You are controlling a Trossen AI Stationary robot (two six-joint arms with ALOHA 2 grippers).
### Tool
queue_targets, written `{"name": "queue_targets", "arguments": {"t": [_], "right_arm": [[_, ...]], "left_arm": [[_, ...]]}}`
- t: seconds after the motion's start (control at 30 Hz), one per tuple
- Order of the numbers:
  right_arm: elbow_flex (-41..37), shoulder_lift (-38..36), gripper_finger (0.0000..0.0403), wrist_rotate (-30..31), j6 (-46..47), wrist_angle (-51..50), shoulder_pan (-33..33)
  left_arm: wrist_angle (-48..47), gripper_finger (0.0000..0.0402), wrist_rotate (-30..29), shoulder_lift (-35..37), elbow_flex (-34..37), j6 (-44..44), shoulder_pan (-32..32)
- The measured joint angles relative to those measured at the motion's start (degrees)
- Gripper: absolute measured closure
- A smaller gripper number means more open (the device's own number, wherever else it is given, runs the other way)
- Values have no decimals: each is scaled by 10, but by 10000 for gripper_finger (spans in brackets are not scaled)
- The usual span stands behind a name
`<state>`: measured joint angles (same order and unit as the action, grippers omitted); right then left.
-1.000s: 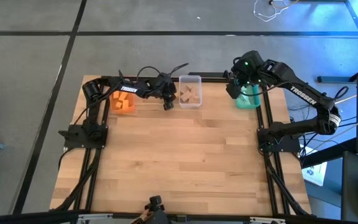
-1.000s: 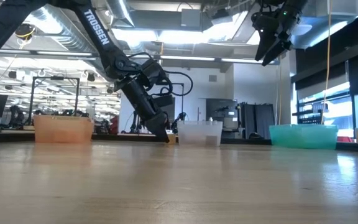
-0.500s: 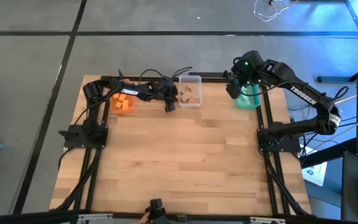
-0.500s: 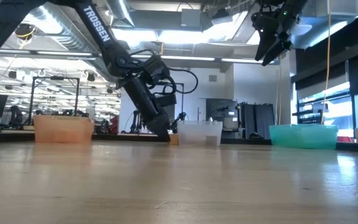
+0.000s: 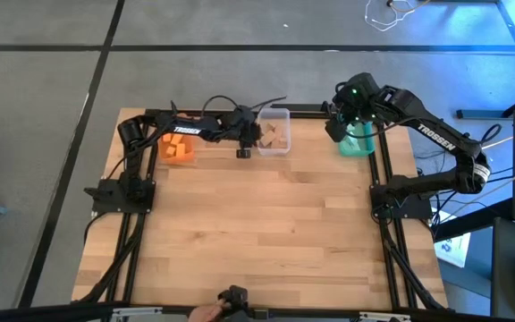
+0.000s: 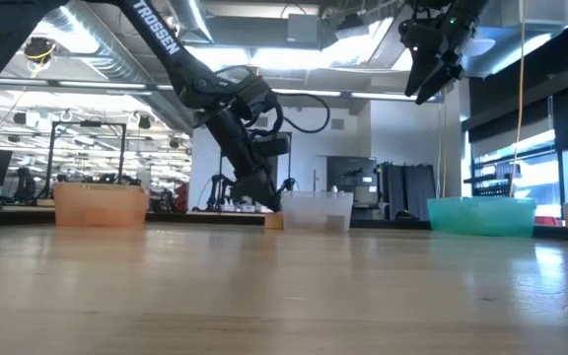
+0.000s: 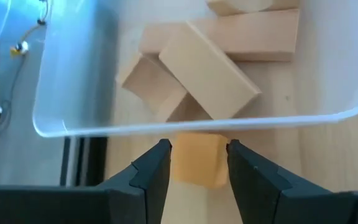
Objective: Sort & place blocks by color
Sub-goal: Put the orange block into the orange bin
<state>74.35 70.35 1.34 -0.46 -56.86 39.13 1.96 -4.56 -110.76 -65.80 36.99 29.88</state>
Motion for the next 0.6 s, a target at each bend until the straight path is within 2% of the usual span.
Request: {"name": "queue_targets", "arguments": {"t": [0.17, 0.27, 0.37, 0.6], "right_arm": [[0, 0, 121, 0, 0, 0, 0], [0, 0, 121, 0, 0, 0, 0], [0, 0, 121, 0, 0, 0, 0], [0, 0, 121, 0, 0, 0, 0]], "left_arm": [[-6, 253, 5, 0, -16, 8, 13], [-33, 253, -17, 0, -24, -28, 18], [-74, 254, -31, 0, -40, -67, 16], [-176, 254, -11, 0, -80, -67, 8]]}}
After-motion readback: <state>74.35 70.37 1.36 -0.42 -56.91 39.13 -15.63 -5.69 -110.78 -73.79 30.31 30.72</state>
